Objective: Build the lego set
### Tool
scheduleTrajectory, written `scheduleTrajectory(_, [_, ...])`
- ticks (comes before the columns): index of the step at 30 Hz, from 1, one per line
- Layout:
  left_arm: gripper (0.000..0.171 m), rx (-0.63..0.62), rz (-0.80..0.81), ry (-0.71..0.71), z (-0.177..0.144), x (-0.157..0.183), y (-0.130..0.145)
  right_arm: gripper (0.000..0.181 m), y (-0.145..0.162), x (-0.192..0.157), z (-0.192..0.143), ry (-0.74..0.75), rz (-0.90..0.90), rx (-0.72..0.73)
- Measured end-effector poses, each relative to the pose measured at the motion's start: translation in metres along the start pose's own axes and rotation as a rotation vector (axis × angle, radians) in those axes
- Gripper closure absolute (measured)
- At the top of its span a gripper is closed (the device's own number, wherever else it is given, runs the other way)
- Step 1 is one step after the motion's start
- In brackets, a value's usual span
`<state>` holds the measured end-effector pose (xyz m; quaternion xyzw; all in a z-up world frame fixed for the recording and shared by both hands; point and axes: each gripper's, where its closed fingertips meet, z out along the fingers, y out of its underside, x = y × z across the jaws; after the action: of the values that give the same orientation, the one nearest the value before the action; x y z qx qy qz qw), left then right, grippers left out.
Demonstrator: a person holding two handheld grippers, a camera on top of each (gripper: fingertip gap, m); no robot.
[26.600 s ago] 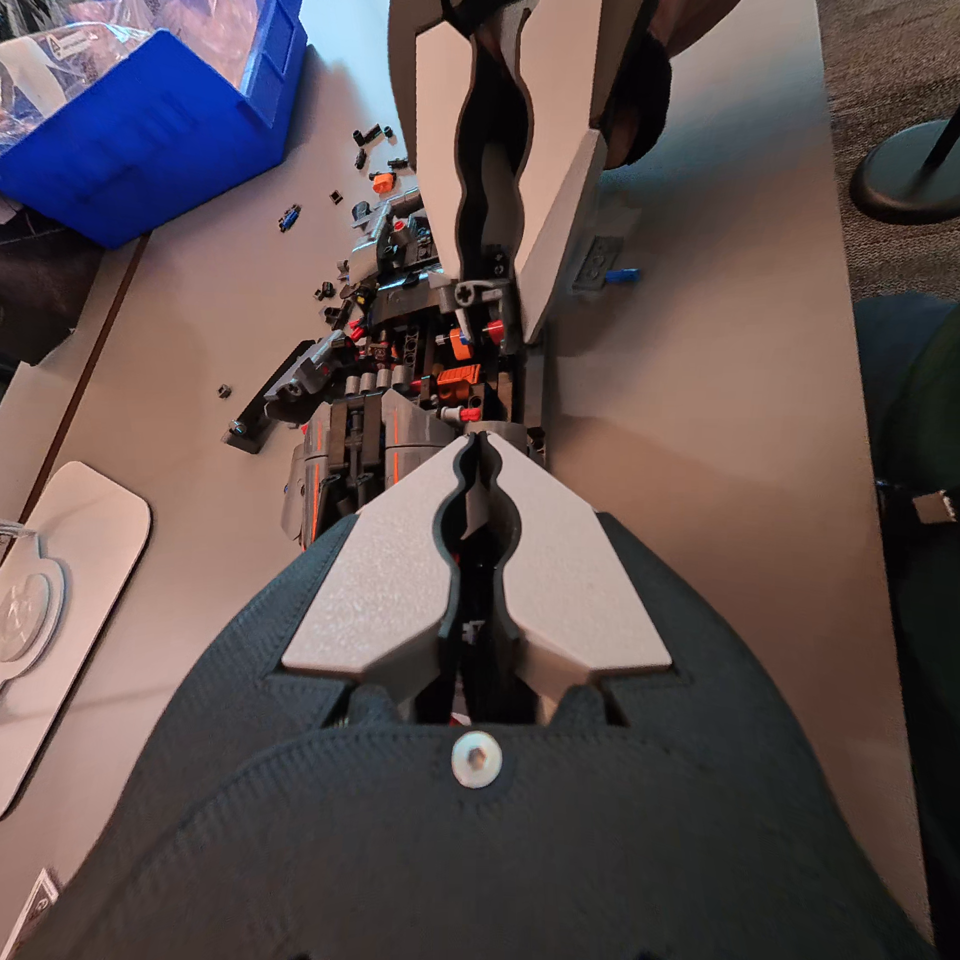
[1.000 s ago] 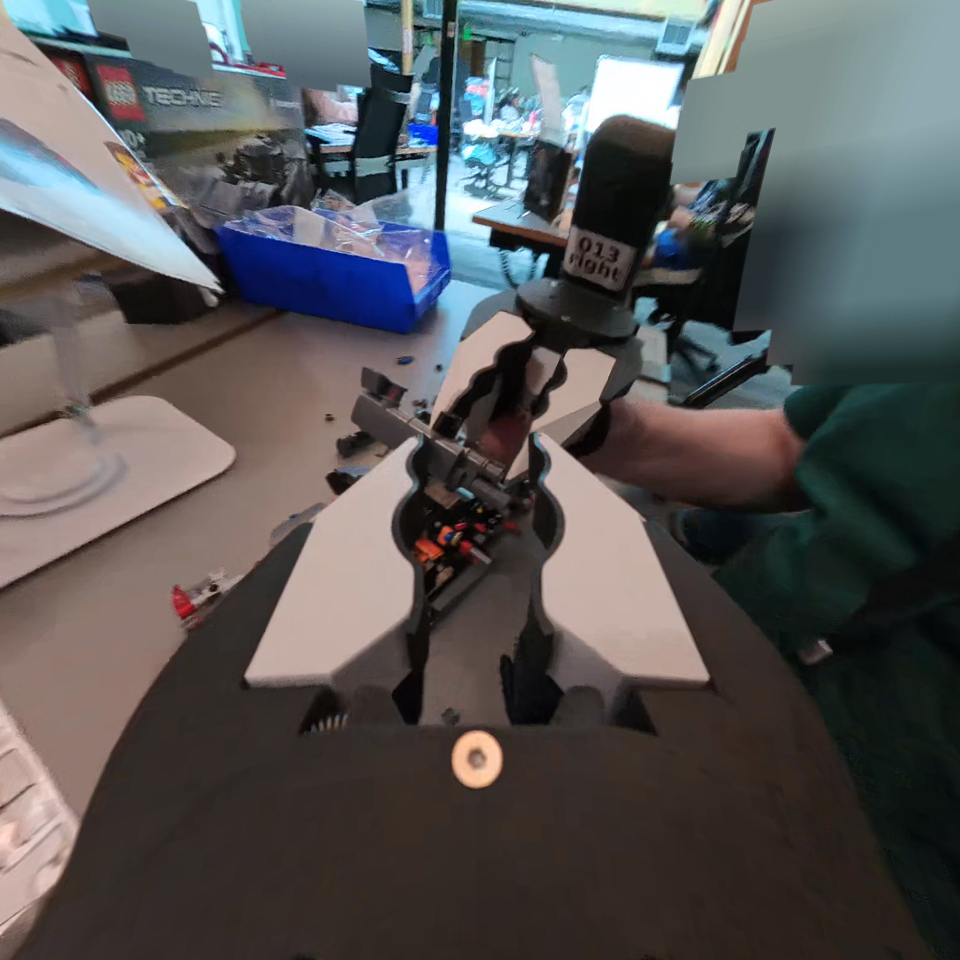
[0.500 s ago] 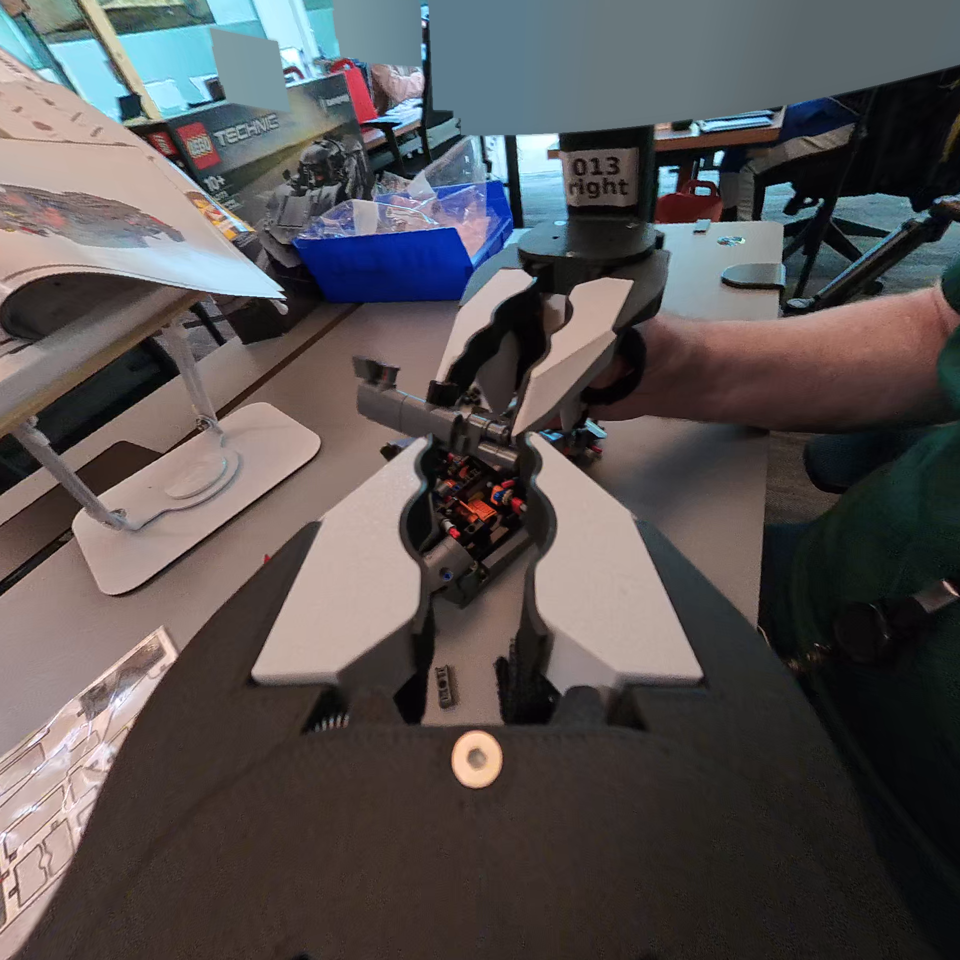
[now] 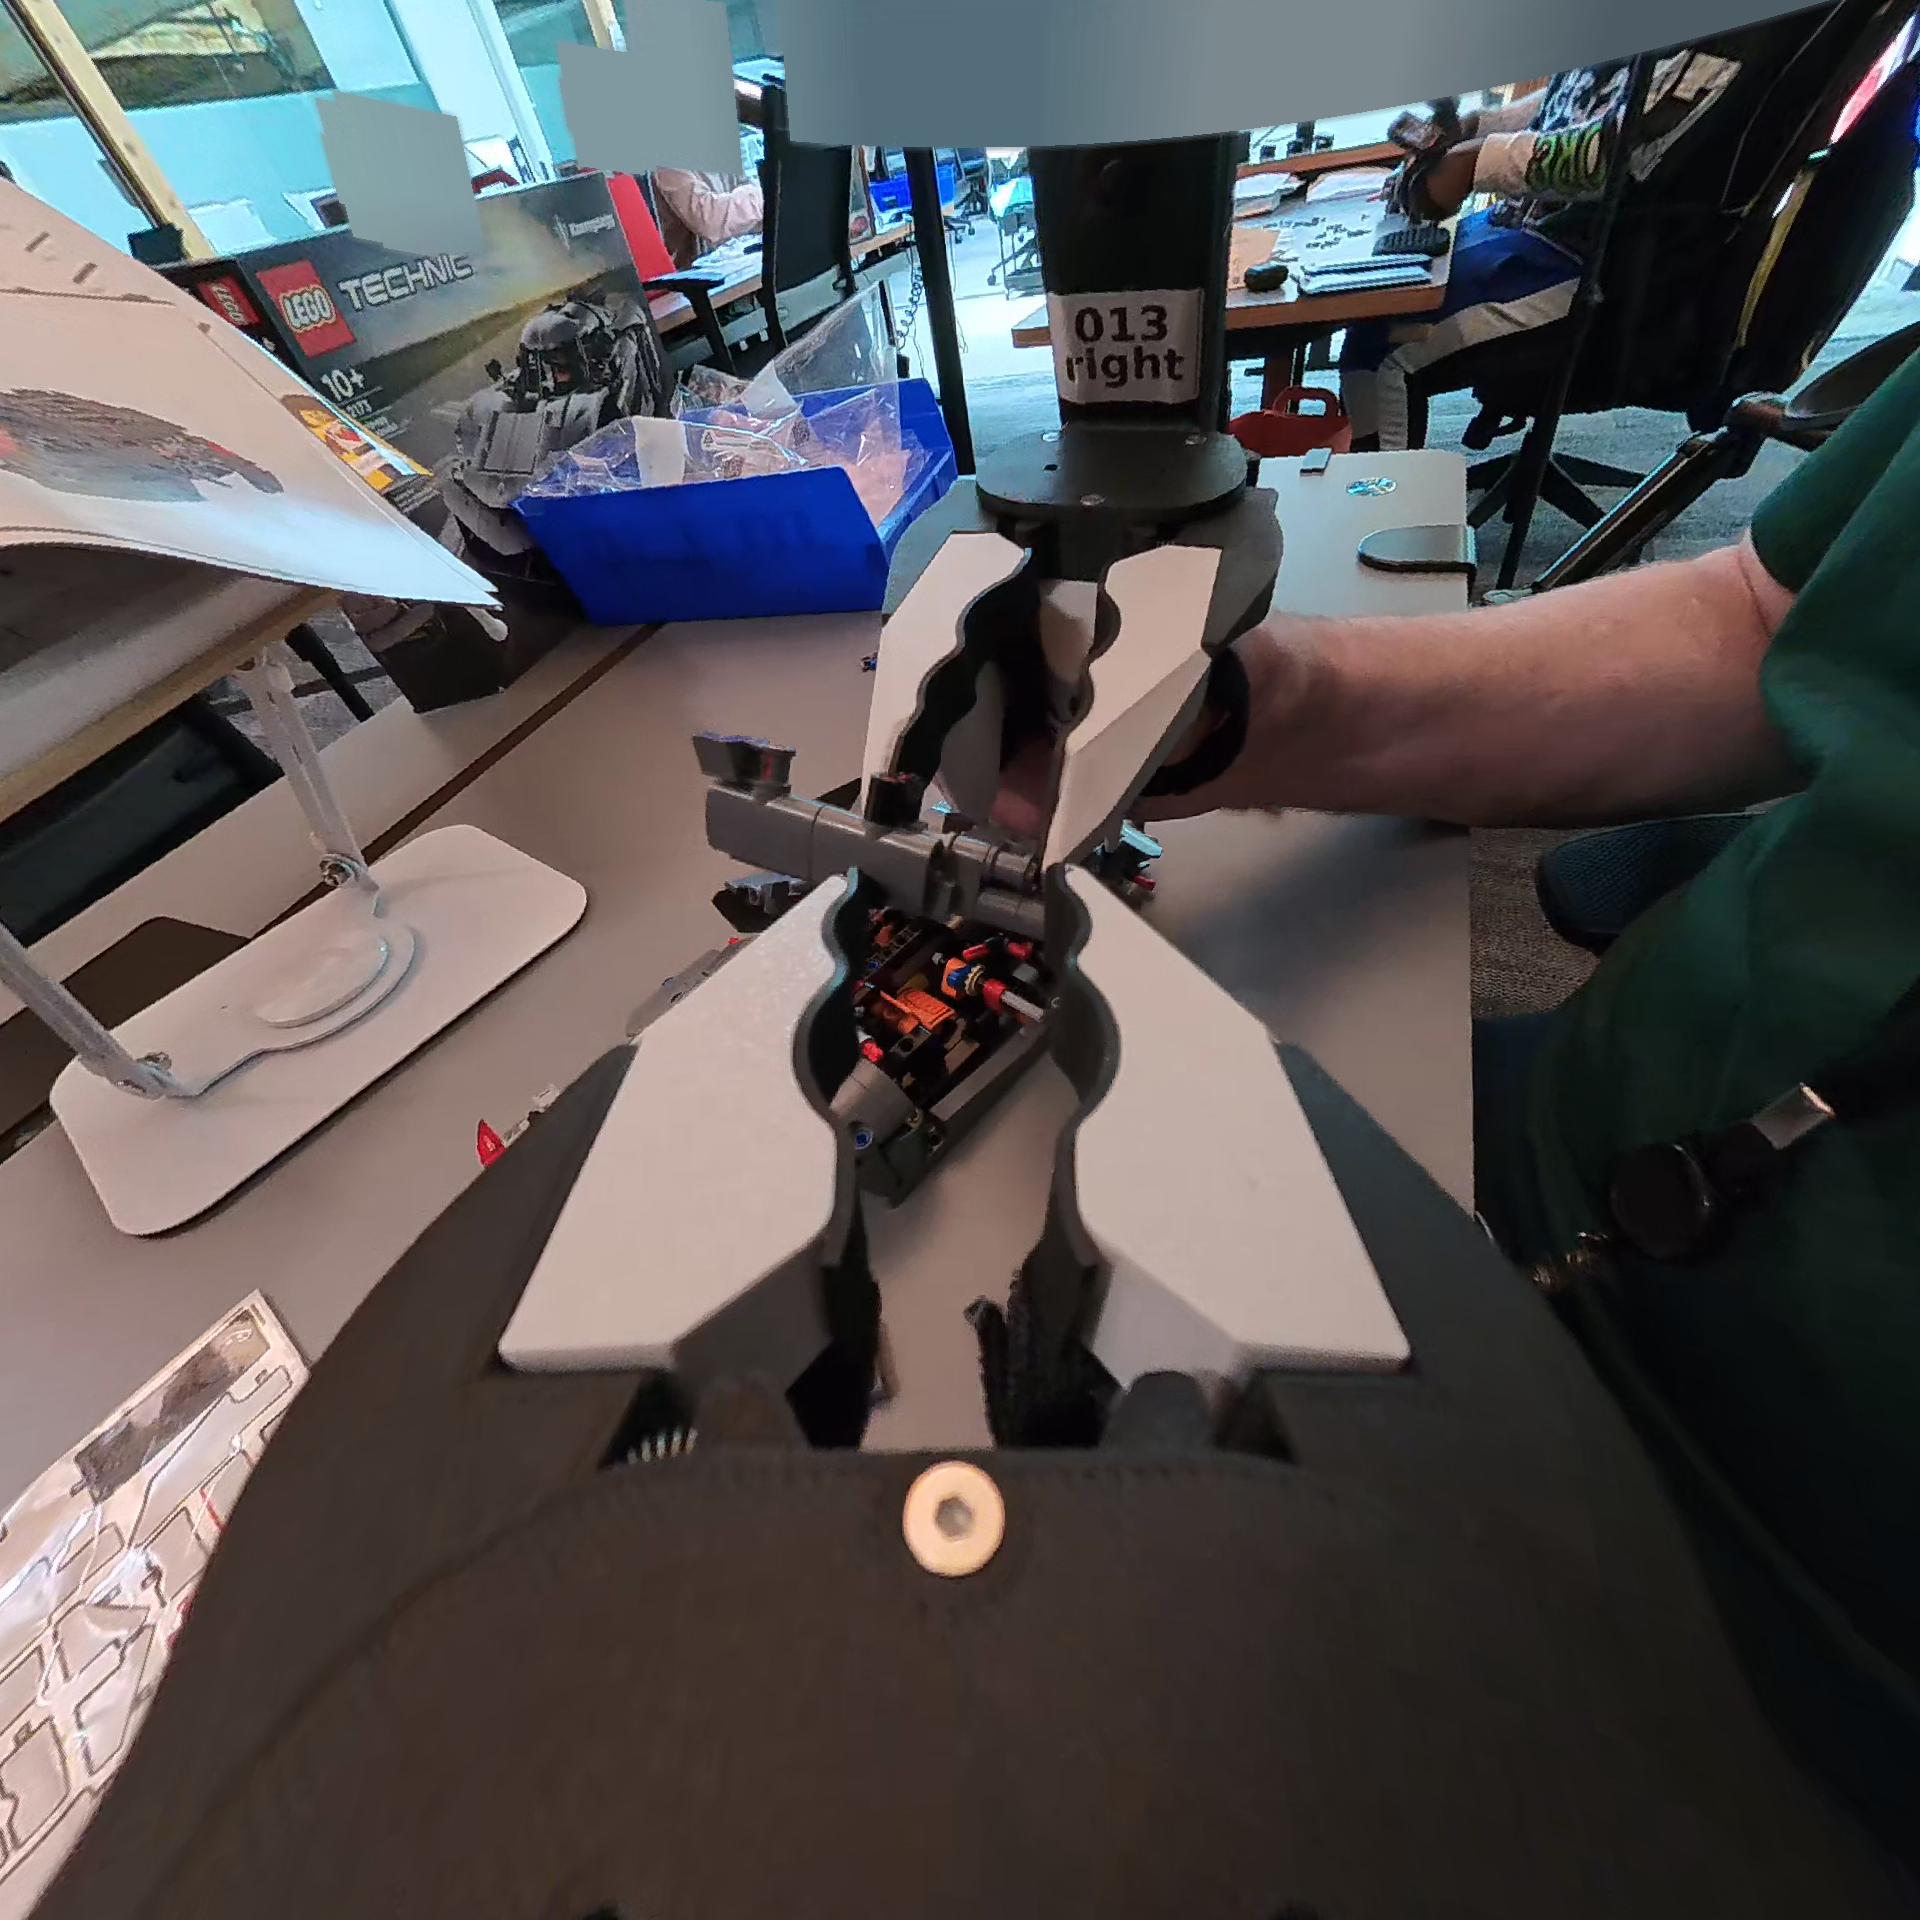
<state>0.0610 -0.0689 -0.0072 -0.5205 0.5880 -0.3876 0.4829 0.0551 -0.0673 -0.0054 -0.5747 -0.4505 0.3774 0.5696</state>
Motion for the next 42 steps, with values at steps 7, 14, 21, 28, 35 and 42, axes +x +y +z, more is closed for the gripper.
scheduleTrajectory(7, [0.145, -0.008, -0.011, 0.003, 0.0, -0.001, 0.001, 0.153, 0.003, 0.0, 0.0, -0.007, -0.006, -0.014])
scheduleTrajectory(14, [0.145, -0.014, -0.005, 0.004, 0.0, 0.002, 0.002, 0.153, 0.004, -0.003, -0.001, -0.019, -0.009, -0.025])
scheduleTrajectory(21, [0.153, -0.003, 0.004, 0.001, 0.001, 0.003, 0.0, 0.153, 0.004, -0.001, -0.002, -0.012, -0.018, -0.028])
scheduleTrajectory(28, [0.15, 0.034, -0.052, -0.044, 0.003, -0.004, -0.011, 0.152, -0.007, 0.008, -0.009, -0.001, -0.01, 0.083])
scheduleTrajectory(35, [0.137, 0.156, -0.281, -0.031, 0.008, -0.006, -0.009, 0.152, -0.025, 0.019, -0.025, -0.019, 0.108, 0.28])
scheduleTrajectory(42, [0.152, 0.242, -0.407, -0.002, 0.024, -0.002, -0.02, 0.152, -0.024, 0.02, -0.021, 0.081, -0.005, 0.236])
